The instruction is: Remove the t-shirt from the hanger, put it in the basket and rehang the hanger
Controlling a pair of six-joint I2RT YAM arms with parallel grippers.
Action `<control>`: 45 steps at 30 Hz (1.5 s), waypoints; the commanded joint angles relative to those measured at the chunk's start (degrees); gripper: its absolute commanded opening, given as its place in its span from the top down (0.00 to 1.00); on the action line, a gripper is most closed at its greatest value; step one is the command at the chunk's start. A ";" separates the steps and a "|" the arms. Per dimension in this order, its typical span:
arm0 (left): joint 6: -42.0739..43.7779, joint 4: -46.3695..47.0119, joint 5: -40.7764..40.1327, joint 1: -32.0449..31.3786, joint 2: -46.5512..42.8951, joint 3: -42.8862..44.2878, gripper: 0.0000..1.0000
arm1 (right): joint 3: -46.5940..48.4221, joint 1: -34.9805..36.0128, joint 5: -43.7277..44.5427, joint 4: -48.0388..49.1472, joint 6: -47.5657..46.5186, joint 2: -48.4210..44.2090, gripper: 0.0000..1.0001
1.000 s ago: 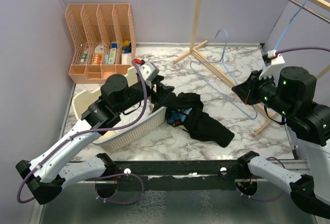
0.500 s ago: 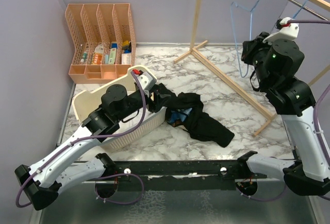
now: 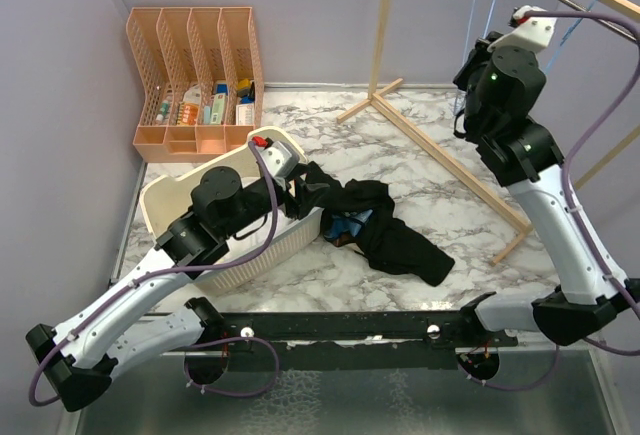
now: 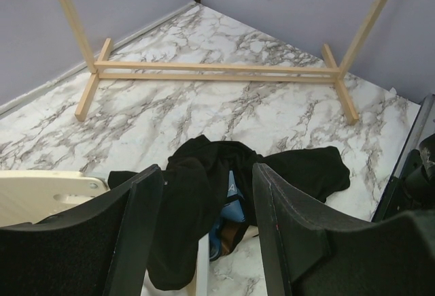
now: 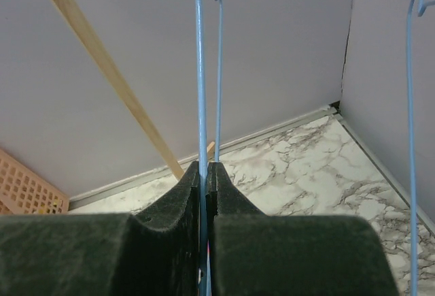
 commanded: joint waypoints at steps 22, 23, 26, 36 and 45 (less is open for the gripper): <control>-0.28 1.48 1.00 -0.20 0.65 -0.22 0.42 | -1.79 -5.01 -0.12 4.64 0.40 6.91 0.99; -0.39 1.61 1.19 -0.16 0.96 -0.24 0.42 | -1.81 -5.15 -0.40 4.70 0.31 6.85 0.99; -0.69 1.83 1.60 -0.16 1.21 -0.28 0.42 | -1.78 -5.38 -1.35 4.62 0.02 6.73 0.99; -1.26 2.28 2.21 -0.19 2.62 -0.20 0.42 | -1.10 -5.81 -2.93 5.78 -0.43 6.27 0.99; -1.42 2.22 2.52 -0.14 3.50 -0.47 0.42 | -2.20 -5.82 -5.74 6.25 -1.59 5.52 0.66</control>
